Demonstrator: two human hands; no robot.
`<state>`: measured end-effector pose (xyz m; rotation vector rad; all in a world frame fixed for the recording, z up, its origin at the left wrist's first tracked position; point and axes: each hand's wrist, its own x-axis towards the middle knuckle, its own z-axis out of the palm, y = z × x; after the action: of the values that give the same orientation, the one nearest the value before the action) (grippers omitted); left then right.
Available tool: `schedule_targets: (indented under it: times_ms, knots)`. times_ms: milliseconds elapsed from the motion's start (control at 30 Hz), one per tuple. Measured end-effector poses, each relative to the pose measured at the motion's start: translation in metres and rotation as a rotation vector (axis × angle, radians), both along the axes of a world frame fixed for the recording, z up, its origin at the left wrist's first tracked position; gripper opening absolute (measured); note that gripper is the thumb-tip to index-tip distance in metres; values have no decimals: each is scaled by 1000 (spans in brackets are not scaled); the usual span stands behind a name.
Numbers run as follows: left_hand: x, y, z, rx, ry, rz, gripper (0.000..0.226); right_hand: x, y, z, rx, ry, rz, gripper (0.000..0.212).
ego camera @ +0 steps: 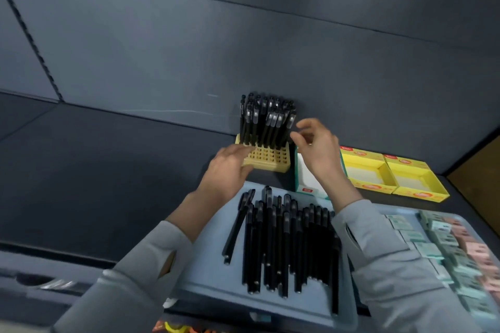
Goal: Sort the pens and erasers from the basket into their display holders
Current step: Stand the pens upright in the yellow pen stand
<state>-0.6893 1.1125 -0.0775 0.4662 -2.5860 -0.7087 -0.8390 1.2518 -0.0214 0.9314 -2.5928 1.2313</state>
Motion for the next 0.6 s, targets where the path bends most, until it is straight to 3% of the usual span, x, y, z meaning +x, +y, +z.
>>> schedule_targets:
  times_ms: [100,200,333,467,600]
  knots:
    - [26,26,6,59,-76,49,58,24,21,0,125,-4,3,8]
    - [52,60,2,63,-255,57,81,54,41,-8,316,-13,17,11]
    - [72,93,-9,-111,-378,76,99,92,64,-27,408,-34,4,21]
    - [83,98,-16,-144,-347,104,92,122,75,-38,435,-55,-6,28]
    - [94,87,-25,-300,-329,103,75,137,74,-45,463,-56,14,42]
